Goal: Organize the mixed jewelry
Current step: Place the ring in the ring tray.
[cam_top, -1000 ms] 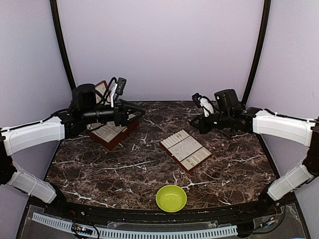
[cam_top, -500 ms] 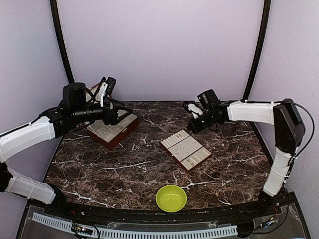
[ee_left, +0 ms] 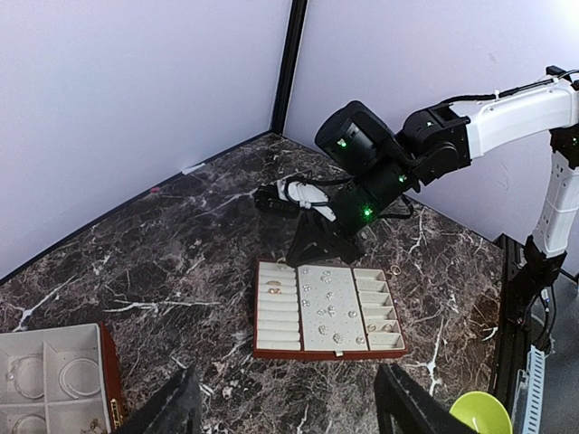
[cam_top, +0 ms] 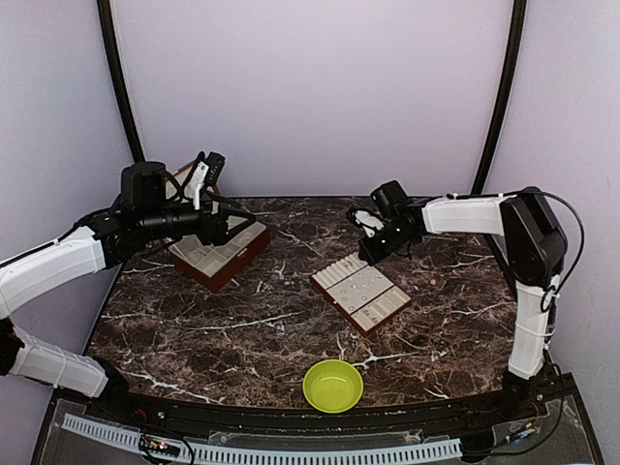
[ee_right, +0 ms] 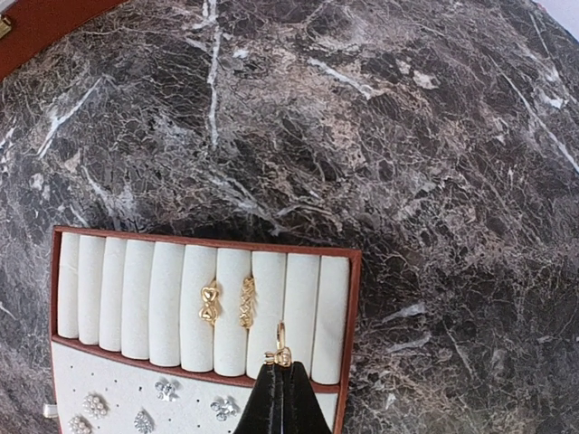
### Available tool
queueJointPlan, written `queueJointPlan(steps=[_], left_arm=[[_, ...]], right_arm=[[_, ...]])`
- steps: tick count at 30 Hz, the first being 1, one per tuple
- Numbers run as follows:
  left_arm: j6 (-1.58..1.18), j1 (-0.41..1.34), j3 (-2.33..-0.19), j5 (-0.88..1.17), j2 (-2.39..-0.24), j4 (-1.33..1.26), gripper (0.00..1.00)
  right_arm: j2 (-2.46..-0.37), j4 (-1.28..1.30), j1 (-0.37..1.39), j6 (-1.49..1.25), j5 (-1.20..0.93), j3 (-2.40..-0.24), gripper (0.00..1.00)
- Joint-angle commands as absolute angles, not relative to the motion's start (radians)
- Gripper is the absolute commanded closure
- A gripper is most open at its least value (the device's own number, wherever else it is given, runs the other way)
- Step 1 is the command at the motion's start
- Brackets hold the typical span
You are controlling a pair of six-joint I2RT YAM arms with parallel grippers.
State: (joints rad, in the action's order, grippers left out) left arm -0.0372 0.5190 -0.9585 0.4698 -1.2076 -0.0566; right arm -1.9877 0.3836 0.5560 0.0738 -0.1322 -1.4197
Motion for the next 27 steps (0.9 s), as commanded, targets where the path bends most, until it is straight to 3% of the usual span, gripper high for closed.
queueJointPlan(steps=[1, 27], left_arm=[[-0.029, 0.517, -0.946, 0.466, -1.177, -0.055, 0.32], [-0.019, 0.517, -0.95, 0.45, -1.172, -0.044, 0.32]], right_arm=[[-2.022, 0.387, 0.553, 0.09, -0.125, -1.46, 1.0], [-2.137, 0.511, 0.552, 0.122, -0.092, -1.559, 1.0]])
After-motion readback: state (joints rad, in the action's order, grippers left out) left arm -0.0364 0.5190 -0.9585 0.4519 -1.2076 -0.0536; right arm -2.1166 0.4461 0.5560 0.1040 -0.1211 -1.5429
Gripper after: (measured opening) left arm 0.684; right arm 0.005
